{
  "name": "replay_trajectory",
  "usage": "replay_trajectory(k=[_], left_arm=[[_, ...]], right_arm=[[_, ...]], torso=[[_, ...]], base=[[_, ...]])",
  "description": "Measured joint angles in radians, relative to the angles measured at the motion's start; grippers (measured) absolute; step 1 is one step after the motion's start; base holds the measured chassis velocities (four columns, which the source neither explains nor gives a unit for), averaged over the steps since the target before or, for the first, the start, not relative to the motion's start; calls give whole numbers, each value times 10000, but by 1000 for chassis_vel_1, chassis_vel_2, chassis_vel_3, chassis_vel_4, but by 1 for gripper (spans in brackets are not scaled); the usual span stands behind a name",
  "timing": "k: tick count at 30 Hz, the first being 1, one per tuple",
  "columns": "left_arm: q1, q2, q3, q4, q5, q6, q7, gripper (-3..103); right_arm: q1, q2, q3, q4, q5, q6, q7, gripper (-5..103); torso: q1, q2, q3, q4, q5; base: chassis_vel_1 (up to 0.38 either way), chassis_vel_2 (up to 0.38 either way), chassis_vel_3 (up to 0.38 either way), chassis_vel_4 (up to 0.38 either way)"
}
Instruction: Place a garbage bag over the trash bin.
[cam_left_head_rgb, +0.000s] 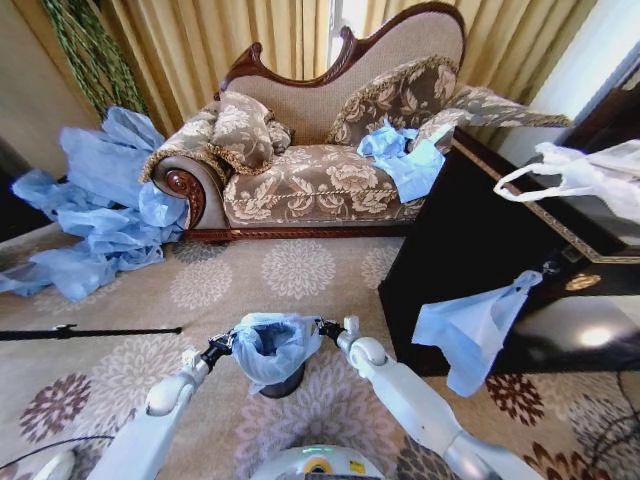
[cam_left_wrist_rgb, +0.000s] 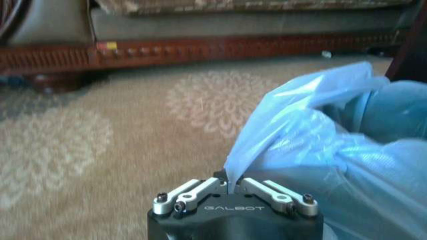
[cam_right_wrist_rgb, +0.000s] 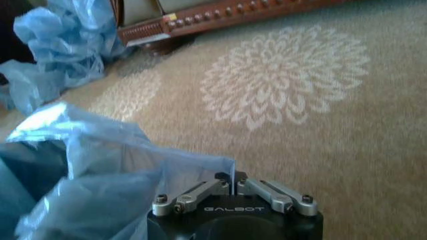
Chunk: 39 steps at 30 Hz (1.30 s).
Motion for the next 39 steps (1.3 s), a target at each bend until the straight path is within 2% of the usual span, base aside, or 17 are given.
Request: replay_trajectory(k=[14, 21, 29, 39], left_arm=[[460, -215, -167, 309, 230, 69, 519, 0], [508, -262, -218, 291, 218, 32, 621, 0], [703, -356, -250, 370, 313, -95, 818, 0], [570, -783, -210, 1052, 956, -564, 832, 0]], right_arm=[[-739, -169, -122, -305, -919, 48, -507, 0], [-597, -86, -113, -373, -930, 151, -466, 0], [-946, -297, -146, -503, -1150, 215, -598, 0], [-1438, 158, 1, -1364, -1733, 1285, -659, 0]], torso=[[0, 2, -1, 0, 1], [0, 2, 0, 4, 1], [0, 2, 0, 1, 2], [0, 1, 0, 1, 1]], base=[[0, 0, 0, 0], [0, 0, 0, 0], [0, 0, 0, 0], [0, 0, 0, 0]])
